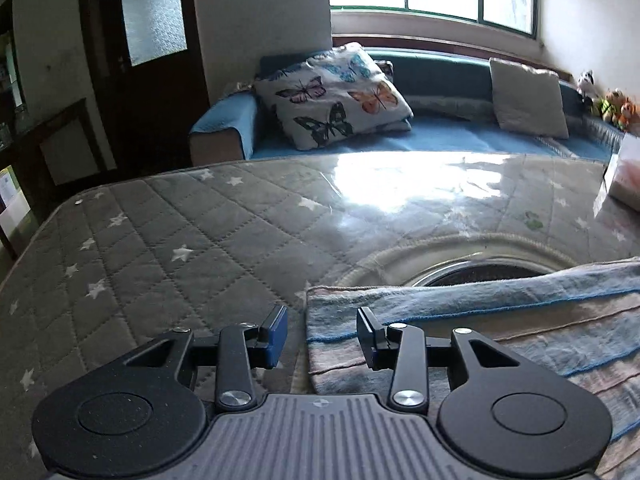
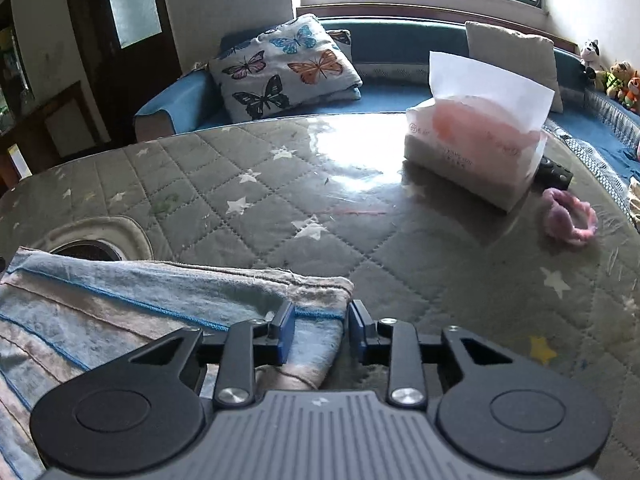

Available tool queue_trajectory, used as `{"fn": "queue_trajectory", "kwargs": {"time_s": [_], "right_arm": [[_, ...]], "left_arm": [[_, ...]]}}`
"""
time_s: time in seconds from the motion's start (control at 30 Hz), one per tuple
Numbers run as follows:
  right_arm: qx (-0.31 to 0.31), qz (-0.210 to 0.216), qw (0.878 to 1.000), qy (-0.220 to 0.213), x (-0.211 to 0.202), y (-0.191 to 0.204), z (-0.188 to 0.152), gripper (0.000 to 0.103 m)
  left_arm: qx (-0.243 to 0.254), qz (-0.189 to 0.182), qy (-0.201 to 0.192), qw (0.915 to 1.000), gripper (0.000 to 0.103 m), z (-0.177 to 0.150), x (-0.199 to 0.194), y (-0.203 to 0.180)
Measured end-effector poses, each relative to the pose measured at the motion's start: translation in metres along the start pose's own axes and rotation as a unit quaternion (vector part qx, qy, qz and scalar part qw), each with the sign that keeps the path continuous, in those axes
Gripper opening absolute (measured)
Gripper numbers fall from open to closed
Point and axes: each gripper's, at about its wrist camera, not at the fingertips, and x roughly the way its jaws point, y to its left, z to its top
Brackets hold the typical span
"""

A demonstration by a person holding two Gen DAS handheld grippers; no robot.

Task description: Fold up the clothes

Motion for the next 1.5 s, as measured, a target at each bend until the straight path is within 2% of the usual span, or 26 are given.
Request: {"fn": "queue_trajectory", "kwargs": {"time_s": [0.03,0.1,0.13,0.17,0.23,0.53,0.63,0.73,0.8,0.87,0.93,0.97,1.0,1.03,1.13,1.23,1.3,1.5], "right_arm": [[-0.001,0.001,1.000,0.000,0.000,0.001,0.000,0.017],[-0.003,0.003,1.000,0.001,0.001,0.002,0.001,0.007],[-0.006,0.002,1.000,0.001,0.001,0.003,0.002,0.005],[-0.010,0.000,1.000,0.001,0.001,0.004,0.004,0.004],[-0.017,-0.001,1.000,-0.005,-0.001,0.007,0.007,0.003],[-0.058,0.004,0.996,-0.073,-0.013,0.039,0.050,0.002],[-0.072,0.003,0.993,-0.090,-0.001,0.059,0.068,0.002],[-0.085,0.000,0.992,-0.088,0.022,0.075,0.083,0.004],[-0.093,-0.013,0.993,-0.077,0.040,0.083,0.087,0.005],[-0.100,-0.013,0.993,-0.057,0.051,0.086,0.086,0.008],[-0.106,-0.013,0.993,-0.045,0.050,0.086,0.082,0.009],[-0.110,-0.010,0.993,-0.040,0.048,0.085,0.080,0.009],[-0.115,-0.010,0.993,-0.036,0.042,0.086,0.075,0.009],[-0.120,-0.010,0.992,-0.033,0.036,0.084,0.072,0.012],[-0.125,-0.001,0.992,-0.014,0.021,0.079,0.061,0.012],[-0.127,0.014,0.992,0.006,0.001,0.075,0.039,0.012],[-0.135,0.025,0.991,0.011,-0.014,0.074,0.022,0.013],[-0.148,0.031,0.988,0.024,-0.047,0.073,-0.035,0.016]], "left_arm": [[0.001,-0.002,0.002,1.0000,0.041,0.000,0.002,0.000],[0.004,-0.005,0.006,1.0000,0.038,0.001,0.007,-0.001],[0.005,-0.006,0.008,0.9999,0.031,0.001,0.009,-0.002],[0.006,-0.008,0.010,0.9999,0.009,0.001,0.011,-0.002],[0.007,-0.007,0.009,0.9999,0.002,0.003,0.013,-0.001],[-0.020,0.053,-0.073,0.9957,0.001,0.022,-0.023,0.030],[-0.022,0.075,-0.071,0.9944,0.002,0.030,-0.015,0.043],[-0.025,0.103,-0.043,0.9935,0.002,0.032,0.009,0.055],[-0.034,0.113,-0.021,0.9928,0.007,0.031,0.025,0.063],[-0.039,0.120,-0.005,0.9920,0.007,0.026,0.034,0.070],[-0.036,0.118,-0.001,0.9924,0.014,0.018,0.032,0.073],[-0.032,0.119,-0.002,0.9924,0.026,0.014,0.027,0.072],[-0.029,0.120,-0.005,0.9923,0.043,0.012,0.023,0.071],[-0.026,0.122,-0.009,0.9922,0.048,0.008,0.017,0.068],[-0.018,0.111,-0.016,0.9935,0.054,0.000,-0.002,0.061],[-0.007,0.095,-0.017,0.9953,0.063,-0.012,-0.025,0.050],[0.005,0.084,-0.021,0.9962,0.073,-0.023,-0.043,0.040],[0.042,0.050,-0.027,0.9975,0.082,-0.070,-0.092,-0.002]]}}
